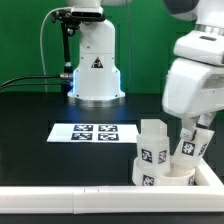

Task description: Assemble stool

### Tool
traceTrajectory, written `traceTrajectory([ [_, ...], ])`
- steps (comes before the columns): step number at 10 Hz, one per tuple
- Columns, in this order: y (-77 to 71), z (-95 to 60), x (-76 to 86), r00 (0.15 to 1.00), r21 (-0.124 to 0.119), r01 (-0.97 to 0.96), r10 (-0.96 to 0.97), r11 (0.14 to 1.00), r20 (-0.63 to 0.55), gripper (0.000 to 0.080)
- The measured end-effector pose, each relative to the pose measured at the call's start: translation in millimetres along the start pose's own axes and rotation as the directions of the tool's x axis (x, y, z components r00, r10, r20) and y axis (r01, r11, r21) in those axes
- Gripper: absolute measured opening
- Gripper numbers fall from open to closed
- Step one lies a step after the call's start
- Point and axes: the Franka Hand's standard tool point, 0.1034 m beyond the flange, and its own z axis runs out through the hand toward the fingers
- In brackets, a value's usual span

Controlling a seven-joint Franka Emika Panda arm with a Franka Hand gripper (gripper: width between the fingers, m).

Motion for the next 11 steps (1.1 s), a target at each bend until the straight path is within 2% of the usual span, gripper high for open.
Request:
traceTrajectory([
  [1,1.4,0.5,-1.8,0.989,0.012,-0.149,0.149,0.989,0.011,0.0333],
  [3,2.4,-0.1,-2.5,0.906,0.039,-0.422,0.421,0.906,0.039,0.0334],
  [5,1.9,0.0,-2.3,0.869,0.035,-0.495,0.494,0.868,0.042,0.0334],
  [7,1.9,0.0,-2.3,0.76,0.034,-0.649,0.648,0.76,0.051,0.0334],
  [9,4.9,2.5,-7.9,0.436,0.107,-0.899,0.884,0.424,0.165,0.0334],
  [10,8.8,3.7,-9.6,0.395,0.11,-0.918,0.902,0.38,0.177,0.0334],
  [11,7.0,3.3,-8.7,0.336,0.099,-0.941,0.924,0.323,0.183,0.0335],
])
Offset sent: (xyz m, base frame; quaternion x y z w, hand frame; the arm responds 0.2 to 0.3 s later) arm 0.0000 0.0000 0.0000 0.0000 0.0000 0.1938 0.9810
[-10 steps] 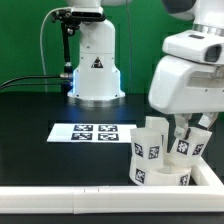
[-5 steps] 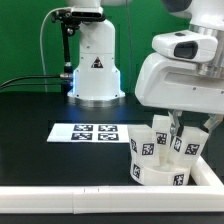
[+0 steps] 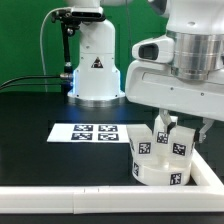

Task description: Assemble stool

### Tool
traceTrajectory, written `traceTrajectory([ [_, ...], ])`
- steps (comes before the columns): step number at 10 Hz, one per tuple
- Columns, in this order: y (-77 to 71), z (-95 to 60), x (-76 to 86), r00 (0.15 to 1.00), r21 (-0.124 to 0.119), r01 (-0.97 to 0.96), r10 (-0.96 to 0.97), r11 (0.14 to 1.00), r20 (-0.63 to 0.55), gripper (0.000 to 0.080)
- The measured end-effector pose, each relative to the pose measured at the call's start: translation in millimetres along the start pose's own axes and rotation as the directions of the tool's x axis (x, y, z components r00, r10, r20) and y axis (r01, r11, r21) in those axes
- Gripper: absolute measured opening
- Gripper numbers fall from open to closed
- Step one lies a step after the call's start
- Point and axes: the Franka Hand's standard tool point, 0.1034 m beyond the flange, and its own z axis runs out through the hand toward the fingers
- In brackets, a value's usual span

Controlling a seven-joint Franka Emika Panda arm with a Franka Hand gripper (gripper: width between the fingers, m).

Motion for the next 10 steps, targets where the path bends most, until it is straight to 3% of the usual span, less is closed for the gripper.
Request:
traceTrajectory([
  [3,-0.3,0.0,0.4,0.975,0.008,-0.223,0.223,0.975,0.003,0.0335],
  [5,3.0,2.7,2.5,0.862,0.071,-0.506,0.503,0.859,0.061,0.0335],
  [10,1.1,2.7,2.0,0.654,0.049,-0.756,0.752,0.652,0.081,0.0335],
])
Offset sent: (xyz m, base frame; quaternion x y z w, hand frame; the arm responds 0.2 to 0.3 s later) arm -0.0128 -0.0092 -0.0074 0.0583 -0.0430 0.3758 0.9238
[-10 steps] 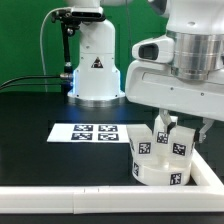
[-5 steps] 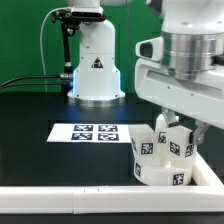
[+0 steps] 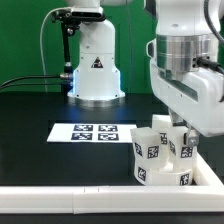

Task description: Assemble stool

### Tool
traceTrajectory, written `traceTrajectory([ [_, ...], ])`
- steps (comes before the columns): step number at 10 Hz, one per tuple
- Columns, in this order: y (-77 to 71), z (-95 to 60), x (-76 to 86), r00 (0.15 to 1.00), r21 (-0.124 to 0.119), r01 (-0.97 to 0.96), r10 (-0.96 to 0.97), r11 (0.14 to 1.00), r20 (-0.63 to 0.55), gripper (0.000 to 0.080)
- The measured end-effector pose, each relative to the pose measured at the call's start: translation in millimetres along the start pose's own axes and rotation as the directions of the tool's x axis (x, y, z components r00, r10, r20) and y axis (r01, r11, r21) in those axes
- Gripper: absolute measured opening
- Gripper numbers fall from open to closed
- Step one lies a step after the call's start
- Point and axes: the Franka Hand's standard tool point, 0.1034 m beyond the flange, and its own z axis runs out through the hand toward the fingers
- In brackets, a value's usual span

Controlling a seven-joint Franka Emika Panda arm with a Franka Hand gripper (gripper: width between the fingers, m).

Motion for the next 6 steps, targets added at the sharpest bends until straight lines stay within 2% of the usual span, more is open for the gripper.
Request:
traceTrajectory([
  [1,-1.7,0.0,1.1,0.99,0.018,-0.139,0.139,0.99,0.021,0.0335],
  [3,-3.9,0.1,-0.2,0.901,0.045,-0.432,0.429,0.901,0.064,0.0335],
  [4,-4.5,0.5,0.8,0.859,0.064,-0.511,0.506,0.857,0.082,0.0335],
  [5,-5.8,0.5,1.7,0.821,0.07,-0.569,0.562,0.819,0.097,0.0335],
  [6,-5.9,0.5,1.6,0.818,0.069,-0.574,0.567,0.816,0.098,0.0335],
])
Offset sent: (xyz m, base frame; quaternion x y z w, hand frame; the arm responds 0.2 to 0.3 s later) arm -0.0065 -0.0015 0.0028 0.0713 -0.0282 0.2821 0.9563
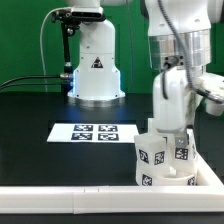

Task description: Assemble stool

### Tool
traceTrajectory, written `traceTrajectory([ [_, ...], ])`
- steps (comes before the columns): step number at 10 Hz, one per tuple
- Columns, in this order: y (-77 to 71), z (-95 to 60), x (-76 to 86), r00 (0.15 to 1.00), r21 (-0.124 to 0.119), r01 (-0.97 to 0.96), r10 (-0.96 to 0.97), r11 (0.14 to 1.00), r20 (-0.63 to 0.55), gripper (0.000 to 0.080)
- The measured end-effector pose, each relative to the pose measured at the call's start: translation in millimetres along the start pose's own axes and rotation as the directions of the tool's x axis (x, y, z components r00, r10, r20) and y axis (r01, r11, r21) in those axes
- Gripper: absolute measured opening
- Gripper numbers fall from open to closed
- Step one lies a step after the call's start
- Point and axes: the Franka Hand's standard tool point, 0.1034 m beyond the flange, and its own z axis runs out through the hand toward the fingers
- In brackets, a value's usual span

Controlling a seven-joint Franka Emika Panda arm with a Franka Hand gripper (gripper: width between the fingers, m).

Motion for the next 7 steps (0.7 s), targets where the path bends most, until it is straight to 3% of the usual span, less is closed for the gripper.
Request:
traceTrajectory([
  [1,0.0,0.1,0.0,1.0,0.0,0.008,-0.008,1.0,0.0,0.0335],
  [2,0.3,0.7,0.2,1.0,-0.001,0.024,-0.024,1.0,-0.001,0.0415],
  [3,0.4,0.8,0.2,0.999,-0.001,0.048,-0.048,0.999,-0.001,0.0556],
  [4,0.9,0.7,-0.2,0.998,-0.003,0.066,-0.066,0.998,-0.001,0.0556],
  [5,4.5,-2.1,-3.6,0.983,-0.017,0.185,-0.185,0.983,0.001,0.063],
  [6,9.2,-10.1,-10.6,0.946,-0.037,0.324,-0.324,0.945,0.014,0.063],
  [7,9.4,-18.5,-15.8,0.912,-0.032,0.41,-0.409,0.912,0.027,0.0646],
])
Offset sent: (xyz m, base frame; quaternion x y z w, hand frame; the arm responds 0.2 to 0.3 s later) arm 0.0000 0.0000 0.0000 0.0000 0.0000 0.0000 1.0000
